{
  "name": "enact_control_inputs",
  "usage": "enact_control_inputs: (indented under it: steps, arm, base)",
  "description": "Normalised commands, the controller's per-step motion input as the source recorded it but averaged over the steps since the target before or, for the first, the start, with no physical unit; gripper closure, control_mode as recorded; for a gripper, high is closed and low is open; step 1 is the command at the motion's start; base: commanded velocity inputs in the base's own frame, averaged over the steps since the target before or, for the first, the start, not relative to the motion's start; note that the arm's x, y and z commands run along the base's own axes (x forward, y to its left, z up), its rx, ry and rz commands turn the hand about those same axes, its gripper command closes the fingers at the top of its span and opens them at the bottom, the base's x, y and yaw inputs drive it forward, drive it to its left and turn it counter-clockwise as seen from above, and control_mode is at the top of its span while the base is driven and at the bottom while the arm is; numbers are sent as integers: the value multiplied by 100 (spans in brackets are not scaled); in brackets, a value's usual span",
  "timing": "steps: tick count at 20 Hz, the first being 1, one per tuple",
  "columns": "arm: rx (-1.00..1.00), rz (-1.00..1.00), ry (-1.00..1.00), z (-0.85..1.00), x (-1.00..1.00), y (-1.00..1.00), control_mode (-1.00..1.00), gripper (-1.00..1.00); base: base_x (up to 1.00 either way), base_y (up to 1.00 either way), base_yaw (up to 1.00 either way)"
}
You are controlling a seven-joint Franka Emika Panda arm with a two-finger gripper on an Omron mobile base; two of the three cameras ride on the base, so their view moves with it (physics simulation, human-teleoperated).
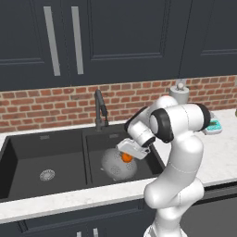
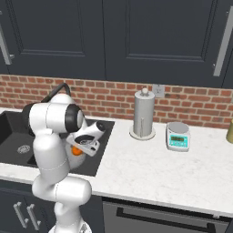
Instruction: Put the colander in the sink, put the orange in the colander, and turn on the sink faucet and pour water over the colander.
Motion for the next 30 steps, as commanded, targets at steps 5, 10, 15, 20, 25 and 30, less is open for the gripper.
enact_control_inputs:
  steps: [5, 10, 15, 20, 25, 30]
  arm:
    - [0, 9, 0, 0, -13, 43, -100, 100]
    - [0, 6, 0, 0, -32, 57, -100, 100]
    - [0, 0, -7, 0, -24, 17, -100, 100]
    - [-2, 0, -5, 0, -12, 0, -100, -100]
    - [-2, 0, -3, 0, -7, 0, -100, -100]
    - [0, 0, -8, 8, -9, 0, -100, -100]
  base:
    - [0, 0, 0]
    - [0, 0, 0]
    - [0, 0, 0]
    - [0, 0, 0]
    - [0, 0, 0]
    - [0, 0, 0]
